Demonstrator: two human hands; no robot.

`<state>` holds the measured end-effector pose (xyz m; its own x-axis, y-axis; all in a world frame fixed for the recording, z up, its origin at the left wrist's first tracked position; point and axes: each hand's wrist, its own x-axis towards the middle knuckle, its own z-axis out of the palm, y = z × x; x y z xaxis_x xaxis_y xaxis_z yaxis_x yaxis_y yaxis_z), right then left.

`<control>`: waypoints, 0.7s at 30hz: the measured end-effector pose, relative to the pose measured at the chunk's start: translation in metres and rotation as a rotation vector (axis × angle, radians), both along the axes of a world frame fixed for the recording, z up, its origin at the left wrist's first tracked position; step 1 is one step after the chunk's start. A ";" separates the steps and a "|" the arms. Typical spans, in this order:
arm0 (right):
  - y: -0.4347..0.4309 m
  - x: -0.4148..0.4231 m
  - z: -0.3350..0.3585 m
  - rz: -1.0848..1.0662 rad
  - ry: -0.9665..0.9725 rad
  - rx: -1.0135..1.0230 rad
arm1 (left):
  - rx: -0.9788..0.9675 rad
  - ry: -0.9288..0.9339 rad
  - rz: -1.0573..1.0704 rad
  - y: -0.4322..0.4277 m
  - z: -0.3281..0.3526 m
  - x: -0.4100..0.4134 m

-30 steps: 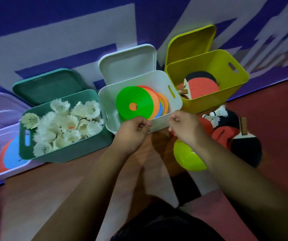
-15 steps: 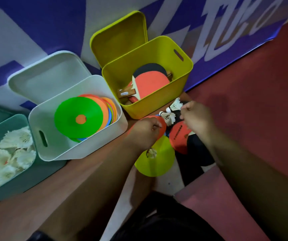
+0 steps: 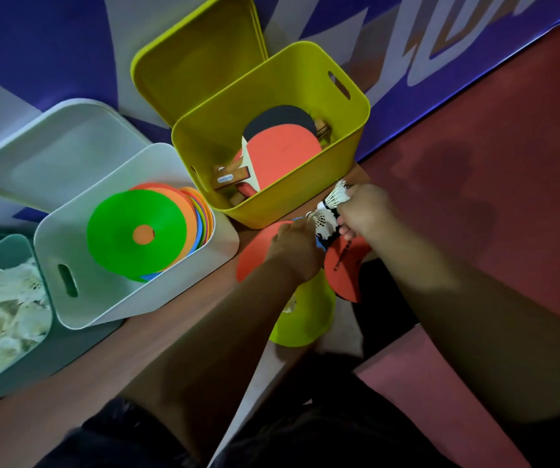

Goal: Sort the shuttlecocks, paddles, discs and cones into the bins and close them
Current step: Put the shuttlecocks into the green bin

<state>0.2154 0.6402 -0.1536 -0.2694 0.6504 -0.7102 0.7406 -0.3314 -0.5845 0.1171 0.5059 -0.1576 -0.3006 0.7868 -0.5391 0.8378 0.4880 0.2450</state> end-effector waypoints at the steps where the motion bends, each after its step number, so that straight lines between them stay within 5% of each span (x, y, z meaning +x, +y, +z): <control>1: -0.001 0.000 -0.001 0.008 -0.014 0.019 | 0.039 -0.012 0.019 -0.002 -0.010 -0.004; 9: -0.015 0.004 -0.004 0.069 -0.015 0.195 | 0.348 -0.238 0.436 -0.022 0.033 -0.003; 21: -0.065 -0.015 0.070 0.229 0.112 0.450 | 0.643 -0.285 0.521 -0.101 0.063 -0.037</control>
<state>0.2003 0.5753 -0.0834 -0.4992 0.8001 -0.3326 0.6893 0.1341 -0.7120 0.0806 0.4047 -0.0945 -0.6278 0.7644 -0.1470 0.4119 0.4864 0.7705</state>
